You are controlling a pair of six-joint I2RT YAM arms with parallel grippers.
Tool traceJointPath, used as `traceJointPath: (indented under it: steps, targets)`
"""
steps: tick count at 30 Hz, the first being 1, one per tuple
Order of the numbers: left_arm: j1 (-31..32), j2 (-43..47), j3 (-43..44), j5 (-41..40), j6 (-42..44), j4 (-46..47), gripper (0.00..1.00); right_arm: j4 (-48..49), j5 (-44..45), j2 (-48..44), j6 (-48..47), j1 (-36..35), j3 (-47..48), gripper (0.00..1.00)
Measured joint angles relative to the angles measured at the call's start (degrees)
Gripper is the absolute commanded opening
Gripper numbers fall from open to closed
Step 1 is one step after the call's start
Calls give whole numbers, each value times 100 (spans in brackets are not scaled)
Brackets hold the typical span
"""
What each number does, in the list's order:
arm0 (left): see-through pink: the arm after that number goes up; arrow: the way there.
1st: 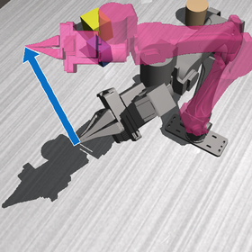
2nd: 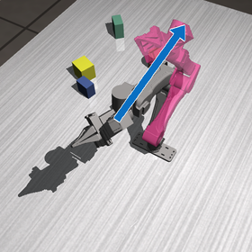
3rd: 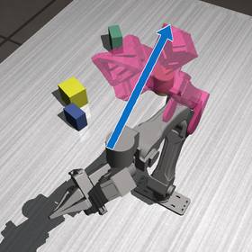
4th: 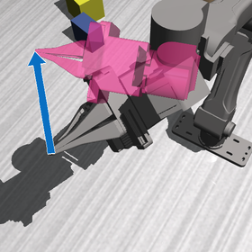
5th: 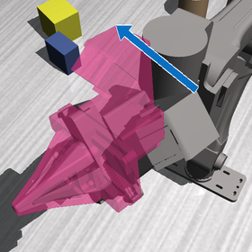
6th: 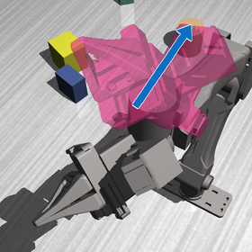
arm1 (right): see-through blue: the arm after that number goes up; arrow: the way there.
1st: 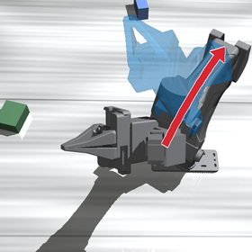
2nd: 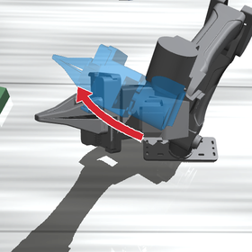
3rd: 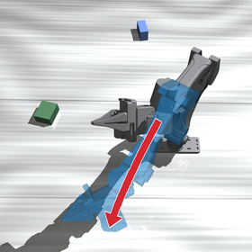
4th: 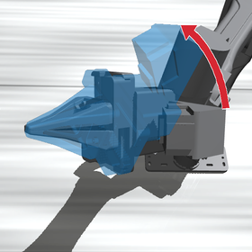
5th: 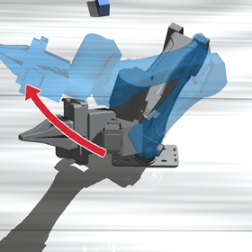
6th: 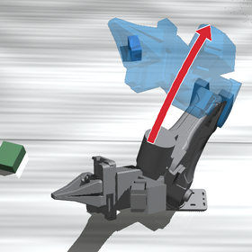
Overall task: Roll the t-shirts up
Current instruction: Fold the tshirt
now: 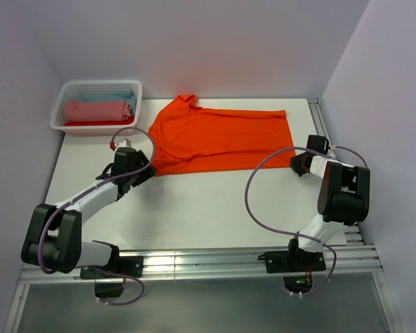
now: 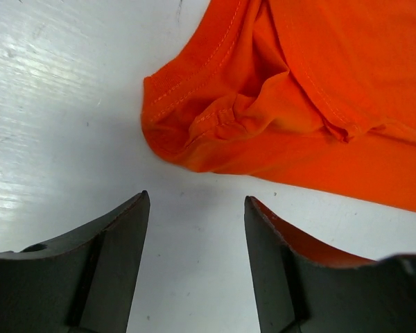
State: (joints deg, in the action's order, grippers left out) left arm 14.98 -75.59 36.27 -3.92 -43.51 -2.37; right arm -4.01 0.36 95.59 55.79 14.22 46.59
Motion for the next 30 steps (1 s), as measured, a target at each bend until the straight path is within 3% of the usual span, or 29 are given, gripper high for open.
traceJointPath:
  steps: [16, 19, 22, 23, 26, 30]
  targets:
    - [4, -1115, -52, 83, -448, 1119, 54, 20, -87, 0, -15, 46, 0, 0]
    - [-52, -1189, -46, -42, -470, 1141, 47, 20, -87, 0, -15, 46, 0, 0]
    - [-170, -1331, 48, -122, -516, 1161, 35, 20, -87, 0, -15, 48, 0, 0]
    - [-203, -1419, 92, -133, -538, 1209, 23, 17, -87, 0, -15, 48, 0, 0]
    - [-260, -1604, 160, -129, -538, 1322, 0, 15, -90, 0, -15, 50, -2, 0]
    - [-256, -1617, 271, -136, -479, 1156, 0, -20, -90, -17, 4, 57, -17, 0]
